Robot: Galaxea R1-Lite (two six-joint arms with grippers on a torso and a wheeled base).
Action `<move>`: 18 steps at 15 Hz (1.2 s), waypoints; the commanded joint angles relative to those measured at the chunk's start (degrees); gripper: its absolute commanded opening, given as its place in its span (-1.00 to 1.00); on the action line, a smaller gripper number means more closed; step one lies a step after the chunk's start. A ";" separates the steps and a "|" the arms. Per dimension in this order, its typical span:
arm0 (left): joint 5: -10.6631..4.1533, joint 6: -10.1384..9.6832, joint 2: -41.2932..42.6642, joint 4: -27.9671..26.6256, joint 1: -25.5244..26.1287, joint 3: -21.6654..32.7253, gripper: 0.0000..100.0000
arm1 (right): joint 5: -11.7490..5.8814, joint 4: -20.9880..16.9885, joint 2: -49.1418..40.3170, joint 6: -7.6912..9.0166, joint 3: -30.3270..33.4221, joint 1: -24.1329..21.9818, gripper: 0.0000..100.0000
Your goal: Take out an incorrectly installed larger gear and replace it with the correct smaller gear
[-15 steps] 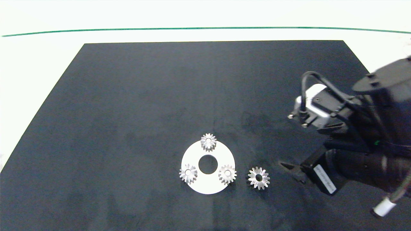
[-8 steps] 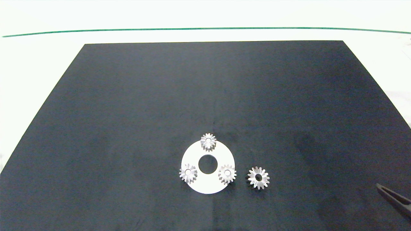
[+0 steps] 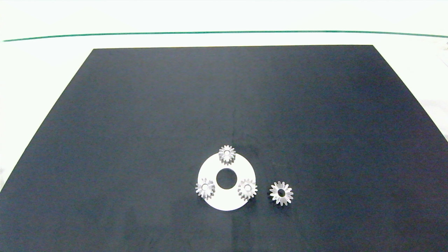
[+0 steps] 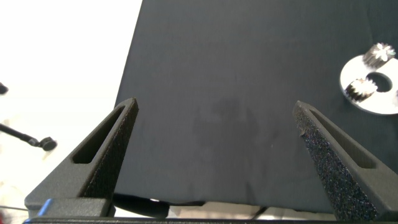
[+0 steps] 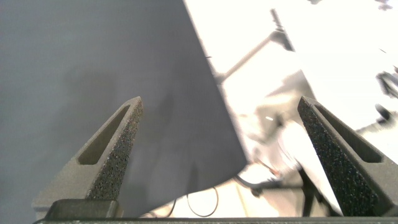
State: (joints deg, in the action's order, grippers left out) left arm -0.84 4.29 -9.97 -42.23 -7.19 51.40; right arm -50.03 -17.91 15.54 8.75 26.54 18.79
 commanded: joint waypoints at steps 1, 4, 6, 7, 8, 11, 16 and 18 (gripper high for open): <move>-0.04 -0.25 4.87 0.57 -0.54 -2.35 1.00 | -0.16 0.24 -9.92 -2.34 -2.54 -11.49 1.00; 0.31 -0.25 4.61 3.20 1.04 -3.58 1.00 | 0.37 0.33 -11.59 -4.18 -2.54 -17.29 1.00; 0.93 0.28 5.75 3.64 7.98 -7.19 1.00 | 3.01 0.42 -15.54 -3.92 -4.83 -18.70 1.00; 0.93 0.89 6.19 3.73 10.00 -9.82 1.00 | 3.36 0.42 -15.54 -4.89 -5.71 -18.61 1.00; 1.19 1.69 7.16 3.82 8.34 -13.16 1.00 | 3.89 0.51 -15.54 -5.50 -6.94 -18.61 1.00; 1.54 4.85 9.97 5.23 7.28 -23.27 1.00 | 11.89 5.08 -15.54 -7.52 -12.65 -18.61 1.00; 3.04 3.71 9.97 38.54 7.46 -48.76 1.00 | 27.35 19.93 -15.54 -6.82 -26.28 -18.61 1.00; 4.71 1.16 9.97 41.35 7.28 -49.64 1.00 | 33.77 19.75 -15.54 -6.56 -26.36 -18.61 1.00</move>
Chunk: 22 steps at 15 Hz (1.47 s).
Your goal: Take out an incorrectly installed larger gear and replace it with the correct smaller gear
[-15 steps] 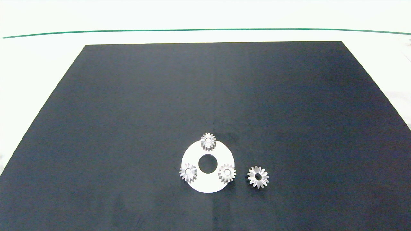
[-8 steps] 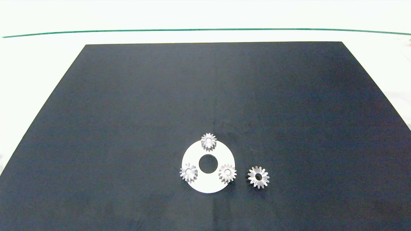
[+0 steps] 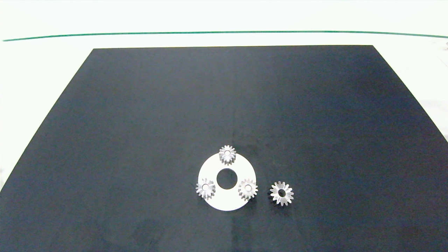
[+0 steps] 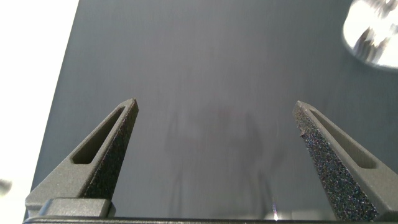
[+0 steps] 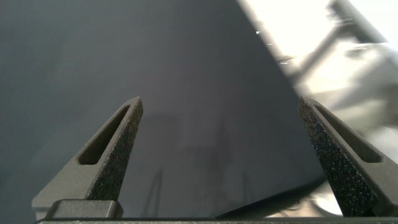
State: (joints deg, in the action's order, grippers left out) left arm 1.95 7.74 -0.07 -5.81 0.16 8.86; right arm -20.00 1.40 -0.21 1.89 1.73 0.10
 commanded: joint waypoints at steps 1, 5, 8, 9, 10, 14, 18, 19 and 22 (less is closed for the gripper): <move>1.92 -5.98 0.07 4.94 -0.16 -7.02 1.00 | 7.17 0.27 0.21 0.31 -1.47 -0.01 1.00; 3.06 -21.10 0.07 5.73 -0.07 -6.75 1.00 | 18.33 -2.02 0.21 -2.77 -1.47 0.17 1.00; 5.52 3.42 0.07 5.02 0.02 -7.10 1.00 | 18.51 -2.19 0.21 -2.77 -1.38 0.17 1.00; 8.60 5.62 0.07 4.58 0.11 -6.93 1.00 | 18.60 -2.19 0.21 -2.77 -1.38 0.17 1.00; 9.21 5.18 -0.01 3.97 0.11 -6.75 1.00 | 18.69 -2.19 0.21 -2.94 -1.38 0.17 1.00; -2.13 -8.62 0.07 6.69 -0.16 -8.07 1.00 | 18.69 -2.19 0.21 -3.30 -1.29 0.17 1.00; 2.18 -3.43 0.07 7.31 -0.07 -8.34 1.00 | 18.69 -2.19 0.21 -3.82 -1.29 0.17 1.00; 6.93 -2.20 0.07 7.13 0.02 -8.07 1.00 | 18.69 -2.19 0.21 -4.00 -1.29 0.17 1.00; 8.95 -1.06 0.07 5.90 0.02 -7.63 1.00 | 18.69 -2.19 0.21 -4.00 -1.29 0.17 1.00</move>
